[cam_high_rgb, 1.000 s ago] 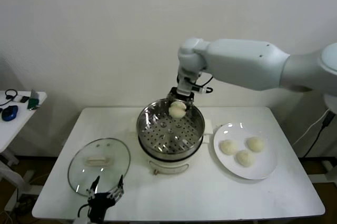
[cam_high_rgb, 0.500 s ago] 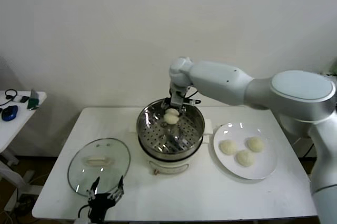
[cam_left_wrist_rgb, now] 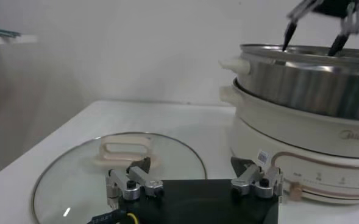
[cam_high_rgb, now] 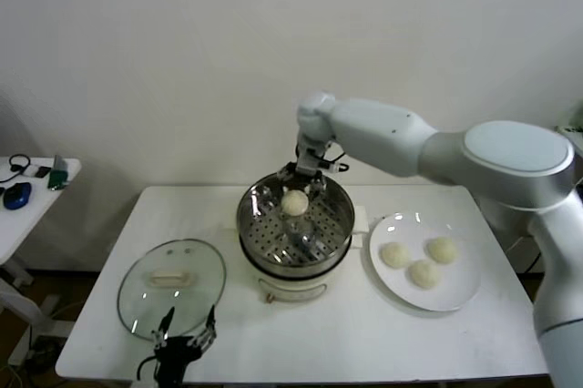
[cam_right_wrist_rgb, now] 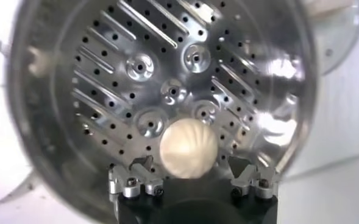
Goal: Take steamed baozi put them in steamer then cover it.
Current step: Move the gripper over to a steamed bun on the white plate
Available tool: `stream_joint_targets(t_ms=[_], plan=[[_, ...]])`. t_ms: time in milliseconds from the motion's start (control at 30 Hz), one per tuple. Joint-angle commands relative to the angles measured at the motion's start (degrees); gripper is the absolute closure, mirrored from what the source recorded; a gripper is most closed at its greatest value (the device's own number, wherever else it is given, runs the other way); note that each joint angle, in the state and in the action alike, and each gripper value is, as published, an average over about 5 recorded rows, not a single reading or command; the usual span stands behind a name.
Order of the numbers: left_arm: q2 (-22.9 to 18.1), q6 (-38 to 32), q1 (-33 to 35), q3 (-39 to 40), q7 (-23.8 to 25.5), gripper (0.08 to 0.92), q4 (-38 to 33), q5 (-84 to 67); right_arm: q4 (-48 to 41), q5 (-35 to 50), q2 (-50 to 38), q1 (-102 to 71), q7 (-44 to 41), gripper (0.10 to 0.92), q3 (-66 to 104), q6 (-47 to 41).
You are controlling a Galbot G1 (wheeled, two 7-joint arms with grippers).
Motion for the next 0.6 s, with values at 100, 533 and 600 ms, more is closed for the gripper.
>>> stream_joint_targets(t_ms=[100, 533, 600], plan=[[-0.1, -0.1, 0.0, 0.0, 0.1, 0.177, -0.3, 0.1, 17.3, 35.0, -21.1, 24.6, -2.7, 0.202, -24.9, -26.2], [0.3, -0.6, -0.5, -0.2, 1.0, 0.177, -0.2, -0.3, 32.6, 25.0, -36.4, 8.1, 12.2, 0.203, -22.1, -47.4], [0.2, -0.7, -0.5, -0.2, 1.2, 0.177, -0.3, -0.3, 30.3, 22.8, -36.0, 3.6, 12.0, 0.203, -19.0, -47.4]])
